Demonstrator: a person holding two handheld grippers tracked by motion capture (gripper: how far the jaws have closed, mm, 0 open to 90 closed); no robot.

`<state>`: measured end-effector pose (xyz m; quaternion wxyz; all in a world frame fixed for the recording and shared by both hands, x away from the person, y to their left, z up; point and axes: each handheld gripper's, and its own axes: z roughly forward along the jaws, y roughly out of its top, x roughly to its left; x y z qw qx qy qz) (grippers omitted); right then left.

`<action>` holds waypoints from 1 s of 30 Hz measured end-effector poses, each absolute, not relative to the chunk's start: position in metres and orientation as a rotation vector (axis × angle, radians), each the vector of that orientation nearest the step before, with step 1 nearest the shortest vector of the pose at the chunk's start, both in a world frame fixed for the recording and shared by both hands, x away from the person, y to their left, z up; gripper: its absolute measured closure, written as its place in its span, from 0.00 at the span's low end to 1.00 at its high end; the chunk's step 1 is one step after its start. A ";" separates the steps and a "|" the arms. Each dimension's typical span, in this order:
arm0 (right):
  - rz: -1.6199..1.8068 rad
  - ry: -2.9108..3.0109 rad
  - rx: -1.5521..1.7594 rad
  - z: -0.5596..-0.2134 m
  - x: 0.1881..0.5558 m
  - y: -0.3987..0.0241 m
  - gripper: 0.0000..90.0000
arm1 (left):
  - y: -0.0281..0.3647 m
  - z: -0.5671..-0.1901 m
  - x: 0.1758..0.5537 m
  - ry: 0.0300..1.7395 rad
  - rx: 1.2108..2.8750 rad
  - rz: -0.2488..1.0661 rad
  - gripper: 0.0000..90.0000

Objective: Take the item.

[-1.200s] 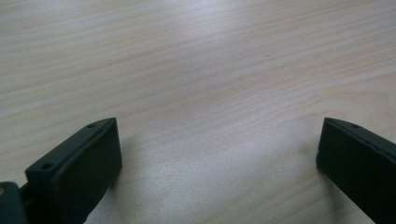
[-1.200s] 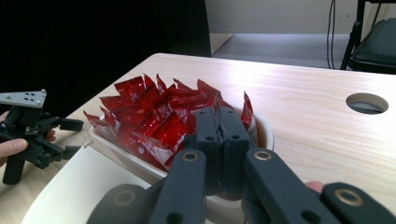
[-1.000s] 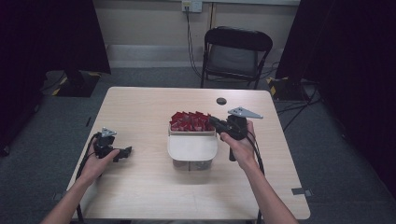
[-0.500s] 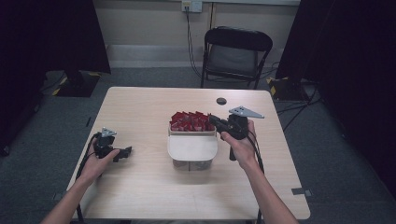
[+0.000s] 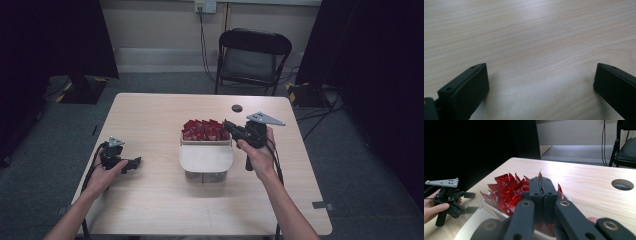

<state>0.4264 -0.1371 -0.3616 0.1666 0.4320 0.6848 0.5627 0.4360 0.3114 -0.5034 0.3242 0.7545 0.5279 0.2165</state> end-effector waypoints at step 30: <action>1.660 1.901 1.202 -0.346 0.423 -0.135 0.99 | 0.311 -0.503 0.436 1.385 1.979 0.568 0.00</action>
